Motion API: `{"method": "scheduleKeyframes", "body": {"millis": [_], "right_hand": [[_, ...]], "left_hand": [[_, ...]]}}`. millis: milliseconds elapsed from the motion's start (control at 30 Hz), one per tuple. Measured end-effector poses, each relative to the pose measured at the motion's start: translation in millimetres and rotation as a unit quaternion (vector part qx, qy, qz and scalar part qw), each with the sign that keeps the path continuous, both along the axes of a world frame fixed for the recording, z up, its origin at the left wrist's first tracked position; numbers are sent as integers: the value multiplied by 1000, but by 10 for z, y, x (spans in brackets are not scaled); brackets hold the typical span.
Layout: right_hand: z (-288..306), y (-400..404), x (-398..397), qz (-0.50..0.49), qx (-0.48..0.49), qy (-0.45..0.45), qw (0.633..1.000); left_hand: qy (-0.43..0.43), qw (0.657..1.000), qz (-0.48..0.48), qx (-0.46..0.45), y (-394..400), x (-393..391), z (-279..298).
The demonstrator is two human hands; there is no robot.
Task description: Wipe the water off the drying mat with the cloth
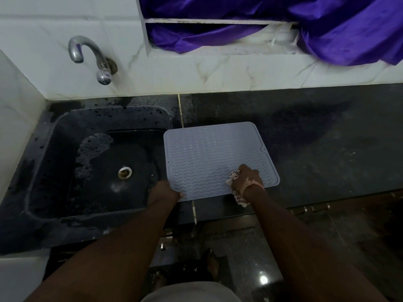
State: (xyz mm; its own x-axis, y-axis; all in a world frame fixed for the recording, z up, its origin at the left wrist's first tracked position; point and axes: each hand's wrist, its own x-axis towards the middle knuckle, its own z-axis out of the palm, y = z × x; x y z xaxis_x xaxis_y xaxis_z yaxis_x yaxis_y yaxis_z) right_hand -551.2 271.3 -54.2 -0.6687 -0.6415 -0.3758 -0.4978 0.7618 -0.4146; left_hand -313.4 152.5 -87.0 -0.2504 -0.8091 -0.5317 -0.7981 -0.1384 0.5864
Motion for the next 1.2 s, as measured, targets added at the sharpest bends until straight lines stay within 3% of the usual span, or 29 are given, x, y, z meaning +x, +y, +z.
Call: {"method": "scheduleKeyframes", "body": {"millis": [100,200,267,433,600,667,867,1033,1200], "right_hand": [[108,-107,-15,28,-66,-27,997],[83,-120,246,151,-84,-43,984],[-31,-36,373,227,-85,-1,970],[-126,95,178,269,-61,95,956],[-41,116,-140,196,-1,110,975],[43,18,-146,159,-28,87,983],[-22,-90,359,246,-85,30,965],[-127,55,76,249,-61,68,964],[-7,-72,-370,101,-10,125,987]], "left_hand": [[-12,1000,-1,0,-12,-10,-14],[-28,1000,-10,0,-16,-14,14],[-38,999,-14,-6,-28,-20,16],[-58,998,-13,5,-46,-36,32],[-59,998,-10,2,-51,-34,38],[-58,998,-11,9,-50,-44,42],[-74,997,-4,22,-64,-65,73],[-83,996,7,30,-90,-57,52],[-63,997,15,42,-109,-54,69]]}}
